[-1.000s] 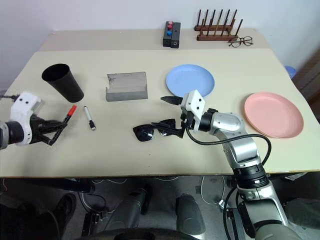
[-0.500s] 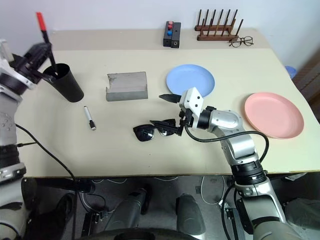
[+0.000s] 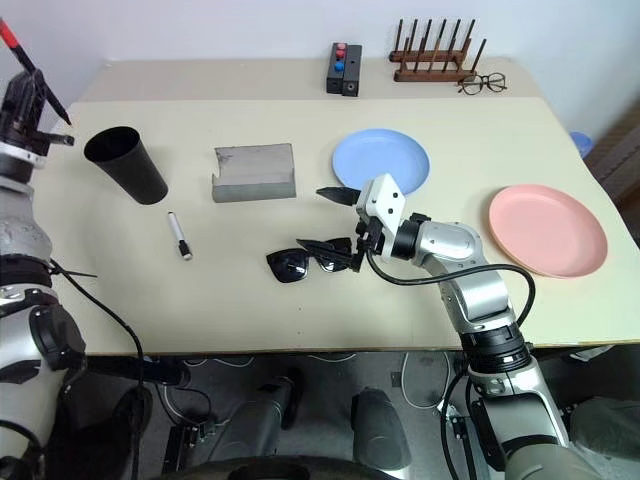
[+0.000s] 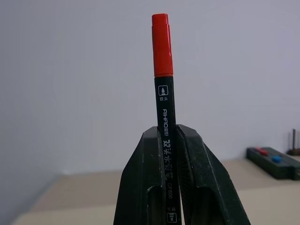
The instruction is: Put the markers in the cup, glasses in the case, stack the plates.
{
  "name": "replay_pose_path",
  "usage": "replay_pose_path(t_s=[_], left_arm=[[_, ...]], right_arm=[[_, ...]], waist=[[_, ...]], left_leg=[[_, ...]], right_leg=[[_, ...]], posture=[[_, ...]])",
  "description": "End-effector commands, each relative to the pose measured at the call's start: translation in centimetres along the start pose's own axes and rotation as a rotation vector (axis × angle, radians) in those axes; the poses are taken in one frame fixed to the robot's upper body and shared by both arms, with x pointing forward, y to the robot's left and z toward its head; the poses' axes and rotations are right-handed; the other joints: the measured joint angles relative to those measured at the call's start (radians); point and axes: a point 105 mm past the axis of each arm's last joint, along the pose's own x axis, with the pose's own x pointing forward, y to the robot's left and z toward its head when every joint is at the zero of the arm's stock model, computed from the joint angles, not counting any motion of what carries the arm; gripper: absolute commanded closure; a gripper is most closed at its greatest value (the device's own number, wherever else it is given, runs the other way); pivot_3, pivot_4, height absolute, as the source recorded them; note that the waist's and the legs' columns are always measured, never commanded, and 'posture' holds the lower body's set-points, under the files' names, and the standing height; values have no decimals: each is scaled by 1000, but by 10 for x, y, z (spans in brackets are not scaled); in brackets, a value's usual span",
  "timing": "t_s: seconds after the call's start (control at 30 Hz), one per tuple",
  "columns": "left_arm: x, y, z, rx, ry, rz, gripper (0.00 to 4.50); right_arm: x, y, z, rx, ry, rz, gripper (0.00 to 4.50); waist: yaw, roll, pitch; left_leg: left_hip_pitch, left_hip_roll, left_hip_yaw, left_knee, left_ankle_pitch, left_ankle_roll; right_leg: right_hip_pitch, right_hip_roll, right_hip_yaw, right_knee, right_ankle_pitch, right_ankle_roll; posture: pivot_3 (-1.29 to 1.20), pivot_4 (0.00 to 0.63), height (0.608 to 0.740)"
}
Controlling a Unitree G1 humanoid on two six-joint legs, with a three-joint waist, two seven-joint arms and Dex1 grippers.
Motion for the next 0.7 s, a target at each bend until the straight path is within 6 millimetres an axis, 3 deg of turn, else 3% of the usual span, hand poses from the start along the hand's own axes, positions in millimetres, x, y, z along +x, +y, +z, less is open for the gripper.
replay_pose_path(t_s=[0.03,0.17,0.57,0.7], left_arm=[[1,3,4,-23,-43,14,4430],[-1,-6,-14,-59,-1,-5,4430],[-4,-10,-24,-52,33,-10,4430],[-2,-12,-22,-52,21,-24,2689]], right_arm=[[-2,1,13,-39,-29,4,0],[-1,1,14,-41,-31,4,0],[-2,0,14,-49,-25,-6,0],[-2,-1,14,-52,-24,-11,0]], waist=[[0,0,0],[0,0,0],[-19,-1,0],[-23,-1,0]], left_leg=[[0,0,0,0,0,0],[0,0,0,0,0,0],[0,0,0,1,1,-1],[0,0,0,1,1,-1]], right_leg=[[0,0,0,0,0,0],[0,0,0,1,0,0],[1,0,0,4,0,0],[0,0,0,5,0,0]], posture=[[0,150,738],[0,150,738],[0,150,738],[0,150,738]])
